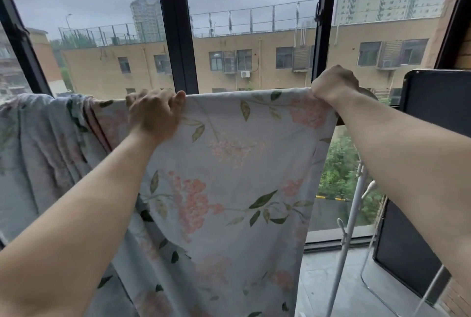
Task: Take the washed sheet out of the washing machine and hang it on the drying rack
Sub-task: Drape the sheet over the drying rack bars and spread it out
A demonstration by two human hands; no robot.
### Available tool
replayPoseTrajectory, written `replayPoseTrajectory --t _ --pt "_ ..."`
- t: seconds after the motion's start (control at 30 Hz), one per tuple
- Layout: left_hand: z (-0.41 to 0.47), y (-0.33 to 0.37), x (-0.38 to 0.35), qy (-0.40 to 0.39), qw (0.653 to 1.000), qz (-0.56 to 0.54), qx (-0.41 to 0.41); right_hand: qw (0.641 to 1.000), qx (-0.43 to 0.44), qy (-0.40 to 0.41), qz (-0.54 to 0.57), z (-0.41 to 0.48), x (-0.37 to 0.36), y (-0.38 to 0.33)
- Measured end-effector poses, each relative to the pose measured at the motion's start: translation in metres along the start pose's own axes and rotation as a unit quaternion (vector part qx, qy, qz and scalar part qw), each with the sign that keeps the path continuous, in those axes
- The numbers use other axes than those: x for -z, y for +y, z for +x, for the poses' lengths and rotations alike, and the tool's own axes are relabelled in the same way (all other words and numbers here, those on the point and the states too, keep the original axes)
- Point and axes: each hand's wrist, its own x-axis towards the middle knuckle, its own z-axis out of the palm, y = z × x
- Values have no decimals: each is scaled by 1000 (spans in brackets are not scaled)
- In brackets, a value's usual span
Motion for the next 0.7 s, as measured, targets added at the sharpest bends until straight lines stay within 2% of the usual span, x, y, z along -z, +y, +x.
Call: replayPoseTrajectory --t 0.13,0.27,0.4,0.57,0.7 --pt "0 -11 1 6 999 -29 12 997 -22 -13 75 8 7 4" --pt "0 -20 2 16 999 -32 37 986 -76 62 133 21 11 14" --pt "2 -33 0 19 997 -48 49 981 -82 104 144 28 19 27" --pt "4 -33 -1 19 997 -36 66 990 -42 61 122 29 16 52" --pt "6 -28 -6 23 997 -6 78 985 -46 56 154 35 20 52"
